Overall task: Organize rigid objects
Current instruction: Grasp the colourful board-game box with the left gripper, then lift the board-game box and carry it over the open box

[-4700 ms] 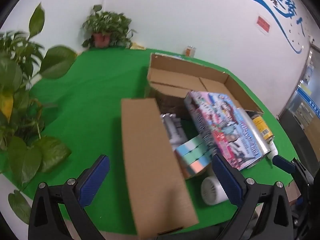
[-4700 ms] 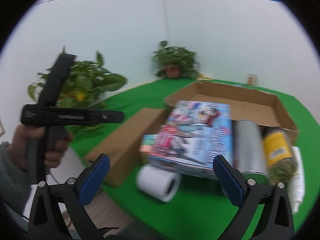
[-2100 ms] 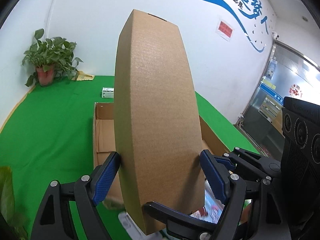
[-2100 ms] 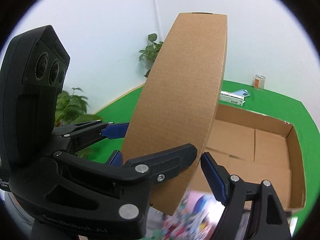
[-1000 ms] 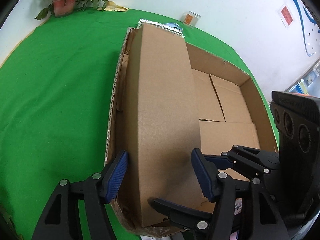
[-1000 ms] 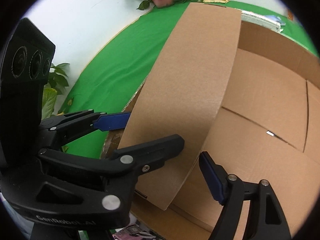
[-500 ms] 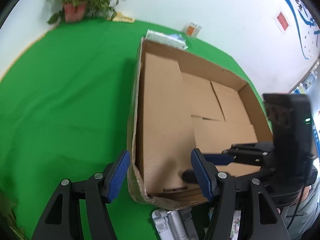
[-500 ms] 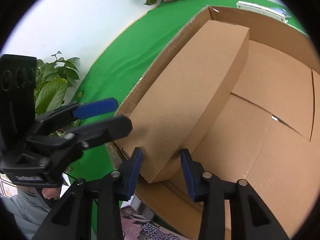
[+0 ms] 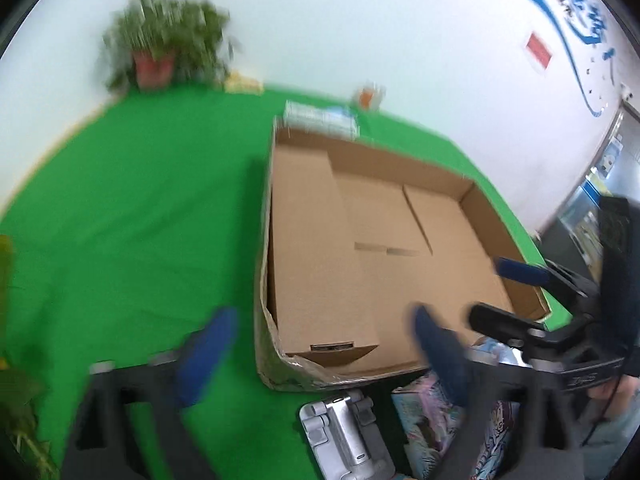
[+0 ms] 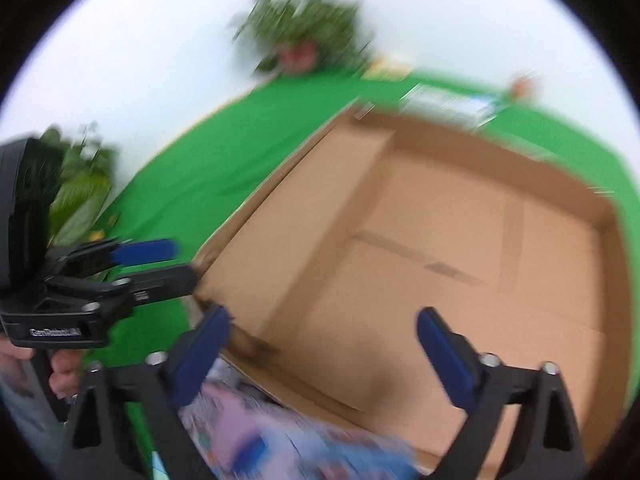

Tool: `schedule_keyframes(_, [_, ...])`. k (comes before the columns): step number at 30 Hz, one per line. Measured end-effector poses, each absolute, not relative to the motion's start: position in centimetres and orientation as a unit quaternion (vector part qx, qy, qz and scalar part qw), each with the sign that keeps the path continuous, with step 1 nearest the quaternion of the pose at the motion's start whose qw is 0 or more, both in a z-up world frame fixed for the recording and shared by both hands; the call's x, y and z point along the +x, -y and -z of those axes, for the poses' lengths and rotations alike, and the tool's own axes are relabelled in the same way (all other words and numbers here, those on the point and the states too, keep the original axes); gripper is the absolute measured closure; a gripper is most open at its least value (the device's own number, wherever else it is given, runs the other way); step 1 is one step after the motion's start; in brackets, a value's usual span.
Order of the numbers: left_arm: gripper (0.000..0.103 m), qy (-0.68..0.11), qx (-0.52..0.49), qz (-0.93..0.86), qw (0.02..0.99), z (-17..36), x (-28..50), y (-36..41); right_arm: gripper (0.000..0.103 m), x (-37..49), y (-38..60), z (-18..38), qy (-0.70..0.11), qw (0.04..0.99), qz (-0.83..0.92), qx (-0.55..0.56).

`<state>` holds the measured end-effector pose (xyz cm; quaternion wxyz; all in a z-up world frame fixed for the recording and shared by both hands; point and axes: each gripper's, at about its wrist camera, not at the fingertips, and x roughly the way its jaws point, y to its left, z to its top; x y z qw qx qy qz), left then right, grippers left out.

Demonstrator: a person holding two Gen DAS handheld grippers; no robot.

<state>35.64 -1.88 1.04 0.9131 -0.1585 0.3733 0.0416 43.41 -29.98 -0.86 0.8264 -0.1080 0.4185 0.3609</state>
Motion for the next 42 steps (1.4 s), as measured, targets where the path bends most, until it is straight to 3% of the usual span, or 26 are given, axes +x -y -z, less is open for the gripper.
schedule_keyframes(2, [0.000, -0.332, -0.139, -0.050, 0.932, -2.3, 33.1, 3.9, 0.000, 41.1, 33.0, 0.0, -0.404, 0.845, -0.338, -0.092])
schedule_keyframes(7, [0.001, -0.328, -0.134, -0.024, 0.935, -2.4, 29.6, 7.9, 0.000, 37.5, 38.6, -0.3, -0.395, 0.869, -0.290, -0.072])
schedule_keyframes(8, [0.008, -0.329, -0.136, -0.011, 0.934, -2.2, 29.1, 8.6, 0.001, 37.1, 40.0, -0.4, -0.387, 0.874, -0.289, -0.054])
schedule_keyframes(9, [0.022, -0.332, -0.138, 0.002, 0.933, -1.9, 29.0, 9.2, 0.011, 36.7, 40.7, -0.4, -0.383, 0.876, -0.289, -0.043])
schedule_keyframes(10, [0.076, -0.347, -0.142, 0.023, 0.927, -1.5, 28.7, 10.0, 0.025, 36.0, 41.3, -0.3, -0.379, 0.879, -0.289, -0.029])
schedule_keyframes(11, [0.099, -0.372, -0.155, 0.046, 0.914, -0.9, 28.7, 10.6, 0.053, 35.5, 41.9, -0.1, -0.382, 0.879, -0.286, -0.023])
schedule_keyframes(13, [0.098, -0.373, -0.163, 0.045, 0.912, -0.3, 28.1, 11.5, 0.056, 34.6, 43.3, -0.4, -0.375, 0.881, -0.288, -0.010])
schedule_keyframes(14, [0.080, -0.365, -0.153, 0.036, 0.918, -0.3, 27.5, 12.1, 0.040, 34.1, 43.9, -0.5, -0.369, 0.883, -0.290, -0.008])
schedule_keyframes(15, [0.057, -0.365, -0.149, 0.028, 0.919, -0.3, 27.2, 12.5, 0.007, 33.6, 43.9, -0.4, -0.366, 0.884, -0.289, -0.009])
schedule_keyframes(16, [0.001, -0.371, -0.154, 0.017, 0.916, 0.0, 27.0, 12.6, 0.000, 33.0, 44.2, -0.4, -0.358, 0.887, -0.291, -0.008])
schedule_keyframes(20, [0.001, -0.371, -0.226, 0.031, 0.900, 2.0, 26.7, 12.1, 0.001, 31.7, 43.8, 0.1, -0.357, 0.876, -0.325, -0.021])
schedule_keyframes(29, [0.001, -0.423, -0.252, 0.058, 0.868, 5.7, 27.1, 13.0, 0.001, 30.7, 41.5, 2.7, -0.394, 0.828, -0.396, -0.054])
schedule_keyframes(42, [0.017, -0.468, -0.243, 0.062, 0.848, 7.3, 30.1, 13.0, 0.000, 30.6, 36.8, 5.9, -0.439, 0.788, -0.422, -0.091])
